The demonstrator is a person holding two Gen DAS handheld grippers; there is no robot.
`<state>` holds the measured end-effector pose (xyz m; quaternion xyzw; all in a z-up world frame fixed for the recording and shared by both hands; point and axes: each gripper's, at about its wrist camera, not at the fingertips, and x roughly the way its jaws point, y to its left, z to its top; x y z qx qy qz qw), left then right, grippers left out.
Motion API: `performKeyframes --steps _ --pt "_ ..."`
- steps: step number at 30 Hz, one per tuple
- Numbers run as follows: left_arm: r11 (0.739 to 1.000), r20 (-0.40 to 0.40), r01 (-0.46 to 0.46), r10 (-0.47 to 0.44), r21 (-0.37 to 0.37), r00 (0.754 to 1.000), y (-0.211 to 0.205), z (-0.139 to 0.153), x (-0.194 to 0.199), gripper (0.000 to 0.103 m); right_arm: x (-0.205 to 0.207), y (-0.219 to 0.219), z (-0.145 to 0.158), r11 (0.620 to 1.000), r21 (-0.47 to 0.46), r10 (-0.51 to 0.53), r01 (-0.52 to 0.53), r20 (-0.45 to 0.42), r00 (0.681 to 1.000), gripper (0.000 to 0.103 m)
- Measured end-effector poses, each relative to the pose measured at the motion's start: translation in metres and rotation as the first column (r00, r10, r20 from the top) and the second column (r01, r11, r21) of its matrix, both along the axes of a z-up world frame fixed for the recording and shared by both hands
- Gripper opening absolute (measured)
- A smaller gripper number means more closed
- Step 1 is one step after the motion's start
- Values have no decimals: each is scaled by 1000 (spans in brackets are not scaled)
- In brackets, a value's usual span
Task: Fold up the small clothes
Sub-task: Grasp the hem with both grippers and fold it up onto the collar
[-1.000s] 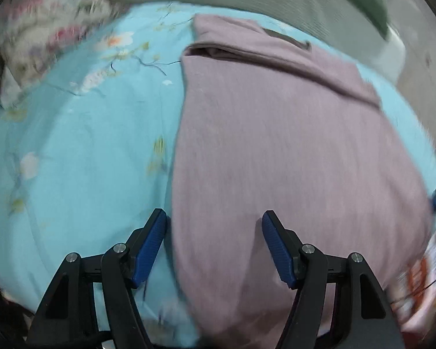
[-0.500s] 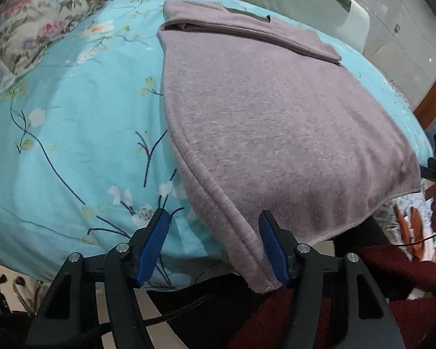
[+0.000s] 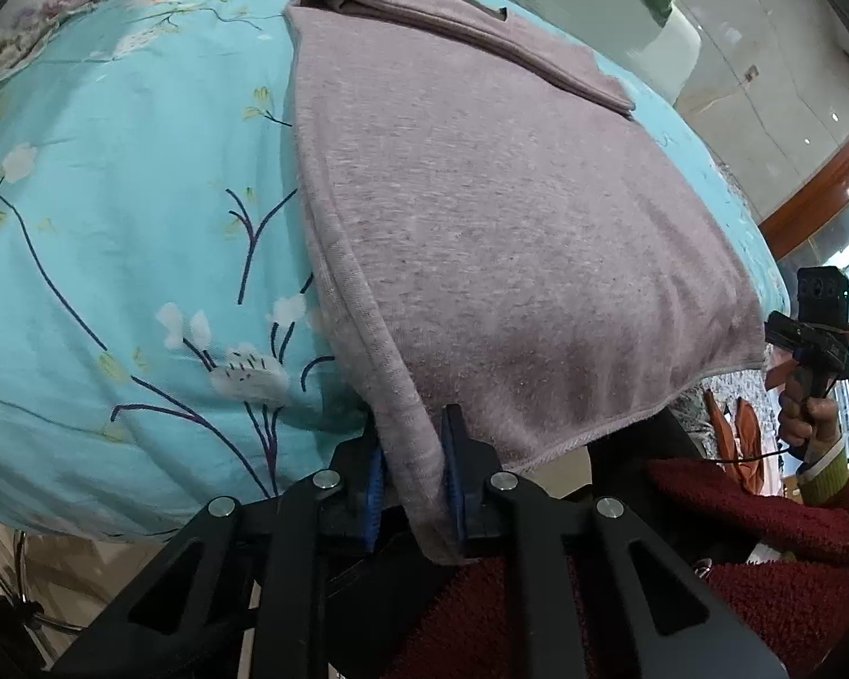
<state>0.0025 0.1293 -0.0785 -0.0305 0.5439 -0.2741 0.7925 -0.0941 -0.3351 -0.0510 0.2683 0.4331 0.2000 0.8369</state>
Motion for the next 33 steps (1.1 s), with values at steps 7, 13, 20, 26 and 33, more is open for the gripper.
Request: performKeyframes --steps 7,13,20,26,33 --pt "1000 42 16 -15 -18 999 -3 5 -6 6 1 -9 -4 999 54 1 -1 -2 1000 8" --pt "988 104 -19 36 -154 994 7 31 -12 5 1 -19 11 984 176 -16 2 80 997 7" --pt "964 177 -43 92 -261 980 12 70 -3 4 22 -33 59 974 222 -83 34 217 973 7" --pt "947 297 -79 175 -310 939 6 114 36 4 73 -54 94 974 204 -155 95 303 940 7" --pt "934 340 -159 269 -319 901 -15 151 119 4 174 -84 119 962 144 -266 232 289 920 7"
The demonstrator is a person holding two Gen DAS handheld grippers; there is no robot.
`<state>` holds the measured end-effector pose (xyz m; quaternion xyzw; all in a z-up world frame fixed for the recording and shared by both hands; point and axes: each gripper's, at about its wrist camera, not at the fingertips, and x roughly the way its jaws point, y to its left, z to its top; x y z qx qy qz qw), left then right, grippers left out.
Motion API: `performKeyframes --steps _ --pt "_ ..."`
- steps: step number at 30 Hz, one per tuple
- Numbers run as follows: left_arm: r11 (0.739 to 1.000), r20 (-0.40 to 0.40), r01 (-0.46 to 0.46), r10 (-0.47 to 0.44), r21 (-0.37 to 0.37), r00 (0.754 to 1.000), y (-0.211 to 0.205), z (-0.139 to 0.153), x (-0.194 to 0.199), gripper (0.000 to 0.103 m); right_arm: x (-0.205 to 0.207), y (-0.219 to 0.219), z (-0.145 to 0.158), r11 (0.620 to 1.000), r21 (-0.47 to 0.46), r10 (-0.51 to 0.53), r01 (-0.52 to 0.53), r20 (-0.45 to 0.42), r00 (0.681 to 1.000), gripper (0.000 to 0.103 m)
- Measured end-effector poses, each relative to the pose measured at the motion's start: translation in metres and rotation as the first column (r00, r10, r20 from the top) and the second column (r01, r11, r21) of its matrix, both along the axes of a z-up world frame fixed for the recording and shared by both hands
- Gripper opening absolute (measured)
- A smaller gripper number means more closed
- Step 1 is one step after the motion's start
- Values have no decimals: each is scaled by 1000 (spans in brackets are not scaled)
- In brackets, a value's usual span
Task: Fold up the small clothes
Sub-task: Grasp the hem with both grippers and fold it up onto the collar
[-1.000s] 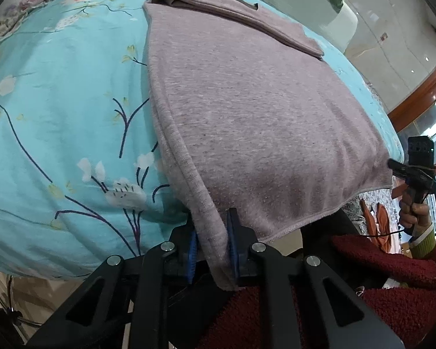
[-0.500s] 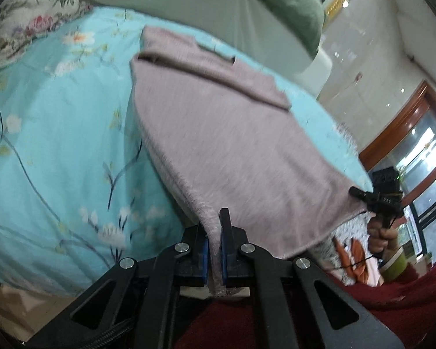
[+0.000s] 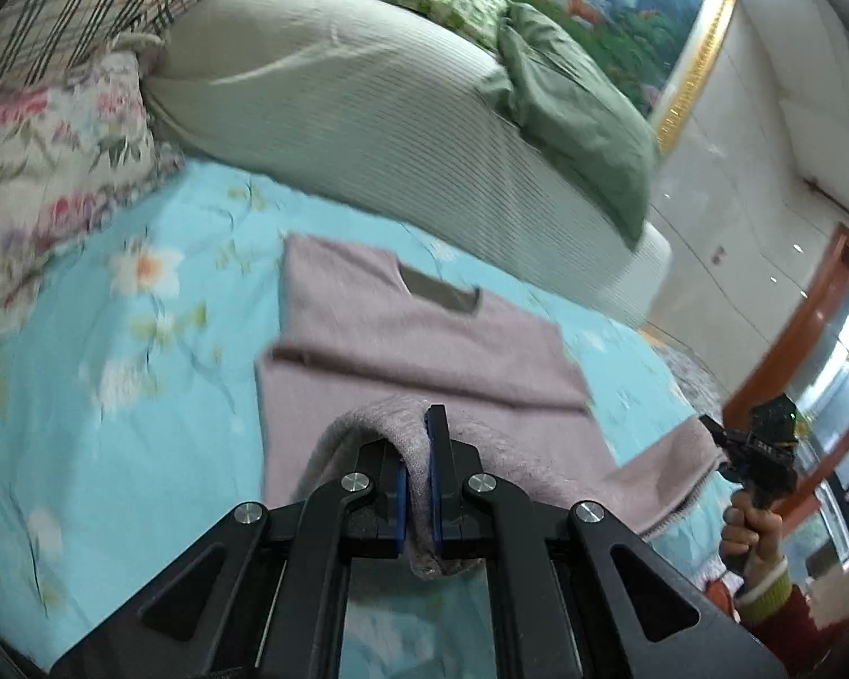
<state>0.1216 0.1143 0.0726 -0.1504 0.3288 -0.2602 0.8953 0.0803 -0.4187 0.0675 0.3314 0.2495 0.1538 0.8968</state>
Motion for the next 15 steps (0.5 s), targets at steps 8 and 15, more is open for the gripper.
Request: performKeyframes --steps 8,15 --pt "987 -43 -129 133 91 990 -36 5 137 4 114 -20 -5 992 -96 -99 87 -125 987 7" --pt "974 -94 -150 168 169 981 -66 -27 233 4 180 -44 -39 983 -117 -165 142 -217 962 7"
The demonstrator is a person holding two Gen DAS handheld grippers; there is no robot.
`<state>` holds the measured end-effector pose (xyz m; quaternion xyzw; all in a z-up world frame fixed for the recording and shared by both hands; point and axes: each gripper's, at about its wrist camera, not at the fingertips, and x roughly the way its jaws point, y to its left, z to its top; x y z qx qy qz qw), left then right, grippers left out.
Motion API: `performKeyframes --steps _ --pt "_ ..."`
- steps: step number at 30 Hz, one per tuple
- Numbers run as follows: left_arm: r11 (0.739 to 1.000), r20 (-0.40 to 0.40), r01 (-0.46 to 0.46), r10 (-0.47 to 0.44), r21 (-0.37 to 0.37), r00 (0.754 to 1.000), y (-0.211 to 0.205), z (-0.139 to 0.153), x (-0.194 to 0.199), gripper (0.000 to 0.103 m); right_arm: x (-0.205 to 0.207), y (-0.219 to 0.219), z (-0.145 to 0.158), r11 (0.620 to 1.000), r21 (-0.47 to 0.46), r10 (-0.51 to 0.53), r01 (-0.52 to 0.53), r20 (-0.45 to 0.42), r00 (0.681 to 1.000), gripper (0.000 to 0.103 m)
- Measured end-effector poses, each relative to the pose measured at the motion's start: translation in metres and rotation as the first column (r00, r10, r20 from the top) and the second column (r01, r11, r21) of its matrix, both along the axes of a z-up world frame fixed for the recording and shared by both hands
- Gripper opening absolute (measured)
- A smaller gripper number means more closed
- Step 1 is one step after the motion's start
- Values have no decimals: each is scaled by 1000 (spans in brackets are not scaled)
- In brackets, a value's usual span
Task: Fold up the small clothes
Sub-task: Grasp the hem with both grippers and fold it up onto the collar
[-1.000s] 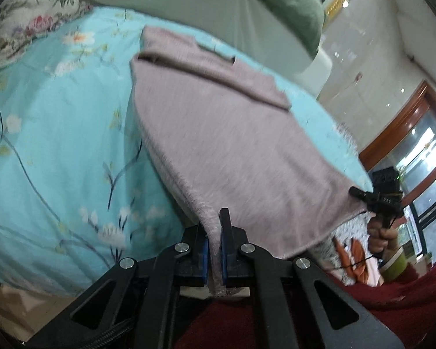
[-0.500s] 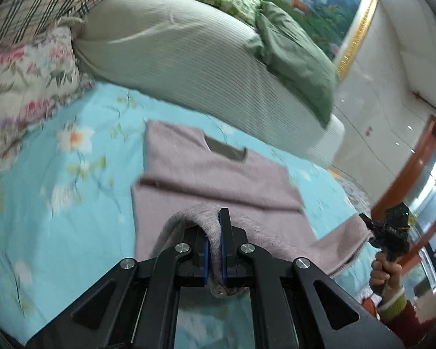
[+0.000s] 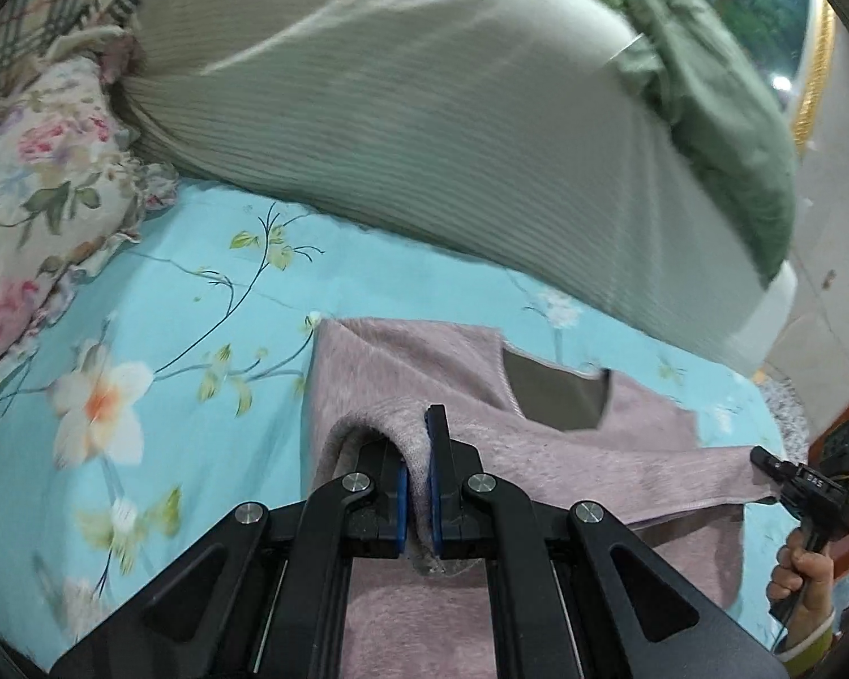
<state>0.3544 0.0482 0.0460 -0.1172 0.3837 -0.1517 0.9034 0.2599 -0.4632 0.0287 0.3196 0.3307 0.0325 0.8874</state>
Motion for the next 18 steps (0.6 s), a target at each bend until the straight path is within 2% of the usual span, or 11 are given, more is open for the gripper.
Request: performKeyframes --steps 3,6,8,10,12,13,14,15,16,18 --pt "1000 -38 -19 19 24 999 -8 -21 34 4 26 3 -22 999 -45 3 -7 -75 997 7" --pt "998 -78 -32 36 55 996 -16 -45 59 4 41 5 -42 999 -52 2 -9 -138 990 8" --pt "994 -127 -53 65 98 990 -20 -68 77 5 41 1 -48 1000 -18 -4 2 -151 989 8" --pt "993 -159 -54 71 108 985 -19 -82 83 6 29 -8 -44 998 53 -16 22 -115 993 8" --pt "995 -169 -57 71 83 983 -14 -86 78 8 12 -13 -37 996 73 -36 41 -75 997 17" --pt "996 -158 -58 68 66 985 -10 -83 70 12 0 -14 -31 996 45 -72 74 -62 996 39" --pt "996 -147 -54 63 64 987 -9 -80 63 23 -10 -14 -25 994 21 -102 103 -49 994 61" --pt "997 -136 -45 54 66 989 -8 -77 52 31 -21 -12 -19 991 -6 -132 132 -26 991 64" --pt "997 -123 -27 35 67 992 -9 -73 37 33 -32 -7 -13 990 -33 -137 137 -1 991 64" --pt "998 -114 17 -9 64 993 -14 -69 15 34 -39 13 -8 995 -71 -69 69 11 998 61"
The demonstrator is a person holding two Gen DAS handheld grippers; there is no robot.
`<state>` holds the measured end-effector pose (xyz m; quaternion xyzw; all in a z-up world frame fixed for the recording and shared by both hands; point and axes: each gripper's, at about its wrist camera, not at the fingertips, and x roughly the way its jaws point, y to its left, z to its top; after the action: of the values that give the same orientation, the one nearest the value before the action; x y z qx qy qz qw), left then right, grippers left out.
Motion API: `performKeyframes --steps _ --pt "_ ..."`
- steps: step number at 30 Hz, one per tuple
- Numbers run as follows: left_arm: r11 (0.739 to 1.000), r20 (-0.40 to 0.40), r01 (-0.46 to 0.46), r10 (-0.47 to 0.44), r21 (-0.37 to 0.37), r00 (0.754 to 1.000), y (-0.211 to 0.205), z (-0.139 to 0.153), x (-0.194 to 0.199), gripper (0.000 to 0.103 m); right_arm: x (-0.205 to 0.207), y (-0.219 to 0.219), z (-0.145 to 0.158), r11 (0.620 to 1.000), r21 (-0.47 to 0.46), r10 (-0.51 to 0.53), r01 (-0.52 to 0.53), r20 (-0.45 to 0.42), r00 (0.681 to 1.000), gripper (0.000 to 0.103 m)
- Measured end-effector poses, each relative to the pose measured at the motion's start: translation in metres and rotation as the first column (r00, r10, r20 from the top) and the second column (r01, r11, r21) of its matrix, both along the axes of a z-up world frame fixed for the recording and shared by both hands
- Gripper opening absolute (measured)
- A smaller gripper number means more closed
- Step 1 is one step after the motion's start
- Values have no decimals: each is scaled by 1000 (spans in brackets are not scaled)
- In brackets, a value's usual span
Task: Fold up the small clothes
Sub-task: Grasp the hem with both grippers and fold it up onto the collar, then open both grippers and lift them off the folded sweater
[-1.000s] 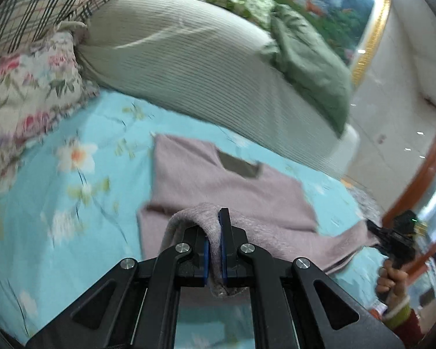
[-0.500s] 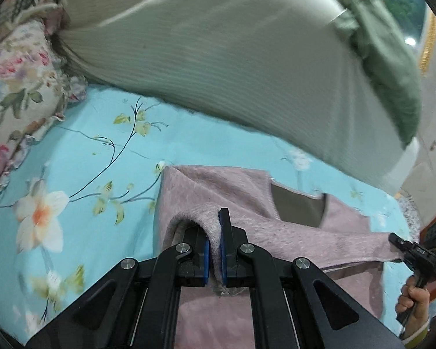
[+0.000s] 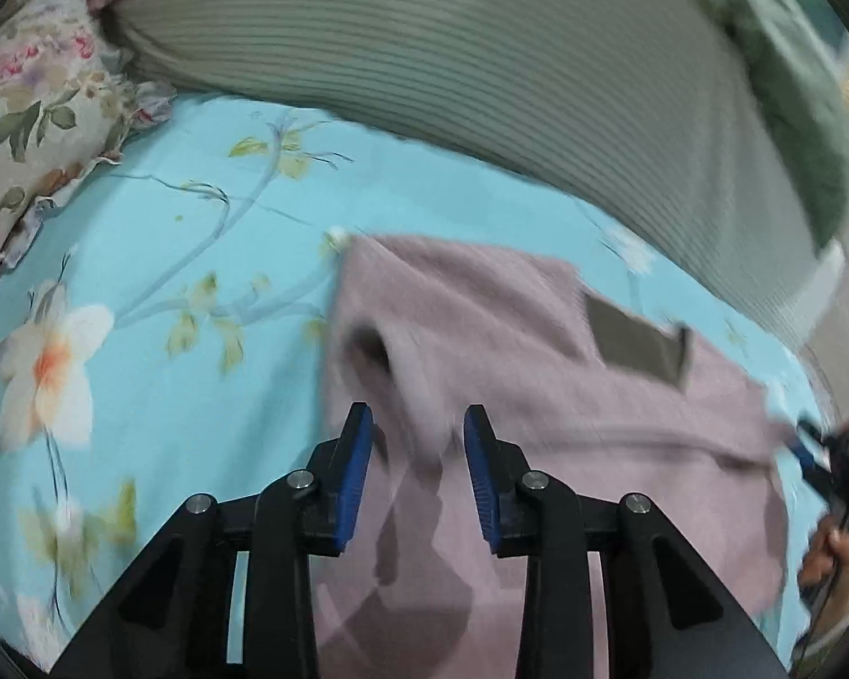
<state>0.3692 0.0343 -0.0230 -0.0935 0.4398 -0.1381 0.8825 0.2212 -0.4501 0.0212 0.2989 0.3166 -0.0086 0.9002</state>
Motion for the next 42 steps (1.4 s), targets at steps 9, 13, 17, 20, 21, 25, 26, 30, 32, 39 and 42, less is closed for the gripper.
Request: performKeyframes --steps 9,13,17,20,21,25,26,30,32,39,42 --pt "955 -82 257 -248 147 965 -98 -31 -43 35 59 97 -46 901 -224 304 -371 -283 909 37" --pt "962 -94 209 -195 174 976 -102 -33 1 34 95 56 -40 938 -244 182 -244 -252 950 29" --pt "955 -19 84 -82 285 996 -95 -20 56 30 103 12 -13 967 -255 -25 -12 -144 989 29" --pt "962 13 -24 21 273 1000 -76 -6 88 30 87 -8 4 983 -175 -76 59 -92 993 31" --pt "965 11 -55 54 256 998 -68 -3 93 29 77 -8 9 986 -157 -69 57 -72 995 31" --pt "983 12 -87 86 164 996 -46 7 68 33 35 14 10 993 -114 -6 0 -55 998 32" --pt "985 8 -82 82 153 997 -45 7 55 36 25 22 8 995 -101 12 -17 -58 998 32" --pt "997 -12 -44 45 62 999 -43 6 -7 38 -12 52 -4 996 -57 65 -69 -73 995 39" --pt "999 -17 -41 42 25 999 -40 5 -41 41 -29 64 -12 996 -34 84 -87 -83 993 40" --pt "996 -57 -74 71 -57 996 -16 -9 -137 43 -75 95 -35 994 31 107 -104 -94 990 43" --pt "990 -97 -115 107 -81 990 0 -21 -162 43 -91 96 -37 995 47 95 -91 -90 991 52"
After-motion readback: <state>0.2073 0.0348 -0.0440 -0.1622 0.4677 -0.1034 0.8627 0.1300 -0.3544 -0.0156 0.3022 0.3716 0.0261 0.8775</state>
